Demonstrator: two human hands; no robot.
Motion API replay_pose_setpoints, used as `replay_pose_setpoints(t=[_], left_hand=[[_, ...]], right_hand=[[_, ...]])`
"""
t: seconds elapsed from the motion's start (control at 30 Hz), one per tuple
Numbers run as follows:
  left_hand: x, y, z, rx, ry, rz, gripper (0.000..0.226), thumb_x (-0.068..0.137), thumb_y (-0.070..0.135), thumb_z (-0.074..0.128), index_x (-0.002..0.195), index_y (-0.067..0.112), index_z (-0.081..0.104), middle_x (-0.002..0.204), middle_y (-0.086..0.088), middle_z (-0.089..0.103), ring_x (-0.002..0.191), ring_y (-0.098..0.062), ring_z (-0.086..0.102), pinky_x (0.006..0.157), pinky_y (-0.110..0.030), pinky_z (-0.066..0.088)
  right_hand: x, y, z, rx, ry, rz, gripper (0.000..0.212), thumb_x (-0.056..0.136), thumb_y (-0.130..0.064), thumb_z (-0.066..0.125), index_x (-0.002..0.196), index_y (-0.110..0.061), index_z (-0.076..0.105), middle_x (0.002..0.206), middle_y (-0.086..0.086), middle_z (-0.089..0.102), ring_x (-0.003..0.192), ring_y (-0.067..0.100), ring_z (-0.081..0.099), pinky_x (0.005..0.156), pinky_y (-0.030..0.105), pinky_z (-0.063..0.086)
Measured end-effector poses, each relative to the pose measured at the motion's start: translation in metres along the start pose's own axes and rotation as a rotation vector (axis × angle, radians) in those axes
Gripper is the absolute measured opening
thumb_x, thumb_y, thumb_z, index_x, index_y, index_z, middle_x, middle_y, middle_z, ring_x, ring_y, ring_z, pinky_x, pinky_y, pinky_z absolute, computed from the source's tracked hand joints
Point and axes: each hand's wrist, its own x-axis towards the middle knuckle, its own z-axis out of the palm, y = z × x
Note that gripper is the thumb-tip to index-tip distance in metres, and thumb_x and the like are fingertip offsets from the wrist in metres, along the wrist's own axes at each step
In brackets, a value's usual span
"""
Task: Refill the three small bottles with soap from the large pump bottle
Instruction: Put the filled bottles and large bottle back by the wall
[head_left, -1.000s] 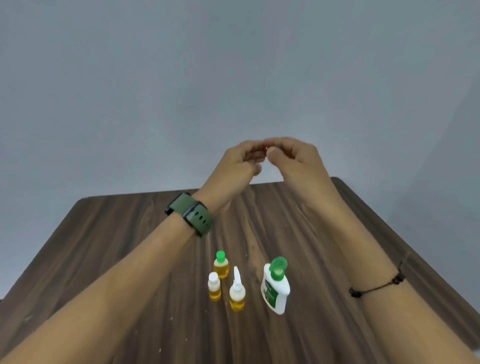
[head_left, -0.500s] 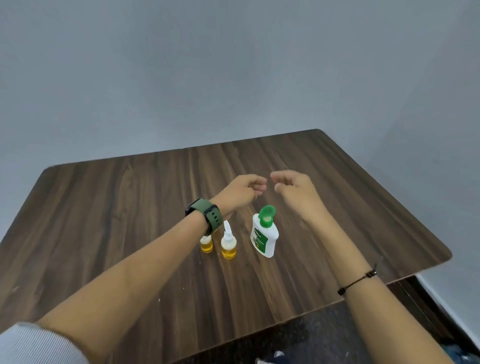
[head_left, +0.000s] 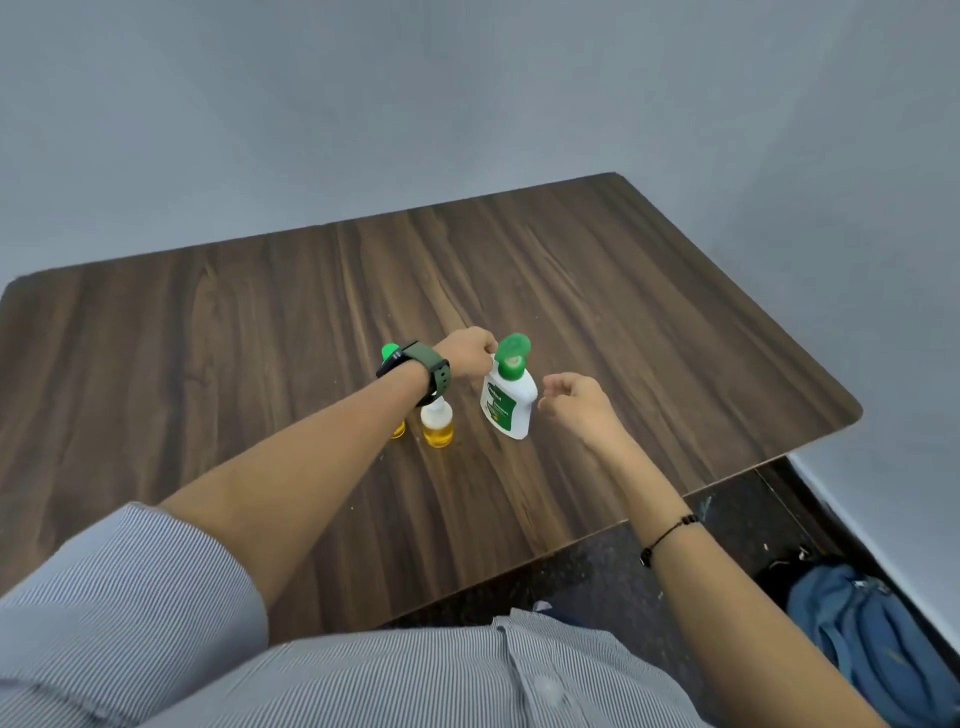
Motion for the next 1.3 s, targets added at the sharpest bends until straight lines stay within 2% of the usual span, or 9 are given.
replay_pose_setpoints(t=[0.07, 0.2, 0.33, 0.47, 0.57, 0.7, 0.87, 1.0, 1.3], left_hand=[[0.004, -0.001, 0.001, 0.031, -0.006, -0.003, 0.034, 0.086, 0.001, 0.047, 0.119, 0.005, 0.054, 0.121, -0.014, 0.058, 0.105, -0.026, 0.055, 0.082, -0.031, 0.045], [0.009, -0.003, 0.003, 0.094, -0.026, 0.032, 0.03, 0.084, 0.001, 0.049, 0.113, 0.003, 0.056, 0.113, -0.015, 0.061, 0.09, -0.025, 0.056, 0.075, -0.03, 0.047], [0.011, -0.005, 0.009, 0.18, -0.061, 0.078, 0.026, 0.082, 0.005, 0.054, 0.107, 0.001, 0.057, 0.109, -0.016, 0.064, 0.099, -0.031, 0.06, 0.082, -0.037, 0.049], [0.014, -0.007, 0.015, 0.246, -0.053, 0.132, 0.03, 0.08, 0.005, 0.057, 0.11, 0.0, 0.054, 0.112, -0.016, 0.062, 0.105, -0.032, 0.057, 0.089, -0.04, 0.048], [0.019, -0.01, 0.015, 0.276, -0.037, 0.147, 0.027, 0.08, 0.006, 0.058, 0.106, 0.001, 0.052, 0.113, -0.017, 0.061, 0.106, -0.033, 0.057, 0.087, -0.039, 0.048], [0.023, -0.009, 0.004, 0.242, 0.032, 0.124, 0.022, 0.083, 0.007, 0.056, 0.104, 0.0, 0.052, 0.112, -0.019, 0.06, 0.104, -0.035, 0.057, 0.078, -0.035, 0.045], [0.026, -0.016, -0.046, 0.129, 0.204, 0.106, 0.024, 0.079, 0.009, 0.06, 0.101, 0.0, 0.053, 0.108, -0.017, 0.061, 0.099, -0.032, 0.058, 0.072, -0.032, 0.043], [0.025, -0.031, -0.106, 0.017, 0.322, 0.056, 0.018, 0.082, 0.008, 0.056, 0.096, -0.003, 0.058, 0.097, -0.016, 0.063, 0.087, -0.029, 0.057, 0.073, -0.034, 0.045], [0.078, -0.095, -0.216, -0.145, 0.564, -0.116, 0.026, 0.08, 0.004, 0.056, 0.106, 0.002, 0.058, 0.106, -0.017, 0.064, 0.099, -0.031, 0.059, 0.079, -0.033, 0.045]], right_hand=[[0.002, 0.002, 0.002, 0.003, 0.002, 0.009, 0.041, 0.082, -0.005, 0.058, 0.123, -0.007, 0.056, 0.116, 0.008, 0.06, 0.106, 0.021, 0.056, 0.087, 0.029, 0.044], [0.004, 0.003, 0.007, -0.015, -0.04, -0.015, 0.032, 0.079, 0.0, 0.058, 0.11, -0.008, 0.06, 0.1, 0.005, 0.06, 0.094, 0.019, 0.056, 0.075, 0.027, 0.045], [0.006, 0.002, 0.016, -0.227, -0.037, -0.077, 0.039, 0.079, -0.002, 0.056, 0.117, -0.008, 0.059, 0.107, 0.008, 0.064, 0.1, 0.022, 0.057, 0.073, 0.024, 0.041], [0.014, 0.001, 0.027, -0.359, 0.0, -0.099, 0.04, 0.078, -0.009, 0.061, 0.117, -0.006, 0.055, 0.112, 0.014, 0.064, 0.104, 0.031, 0.058, 0.079, 0.033, 0.045], [0.016, 0.0, 0.033, -0.428, 0.075, -0.133, 0.034, 0.082, -0.009, 0.058, 0.115, -0.002, 0.053, 0.112, 0.018, 0.063, 0.102, 0.036, 0.059, 0.082, 0.041, 0.048], [0.021, -0.01, 0.034, -0.466, 0.116, -0.208, 0.026, 0.086, -0.008, 0.054, 0.11, -0.001, 0.051, 0.105, 0.02, 0.064, 0.096, 0.039, 0.059, 0.078, 0.041, 0.046], [0.044, -0.067, 0.029, -0.454, 0.153, -0.353, 0.028, 0.085, -0.006, 0.052, 0.113, -0.004, 0.054, 0.103, 0.018, 0.065, 0.096, 0.037, 0.059, 0.079, 0.039, 0.046], [0.072, -0.131, 0.04, -0.411, 0.09, -0.491, 0.033, 0.086, -0.004, 0.051, 0.118, -0.007, 0.053, 0.106, 0.015, 0.066, 0.096, 0.032, 0.061, 0.082, 0.039, 0.048], [0.177, -0.247, 0.105, -0.357, -0.128, -0.701, 0.028, 0.085, -0.003, 0.051, 0.113, -0.005, 0.054, 0.103, 0.014, 0.065, 0.088, 0.025, 0.059, 0.072, 0.03, 0.043]])
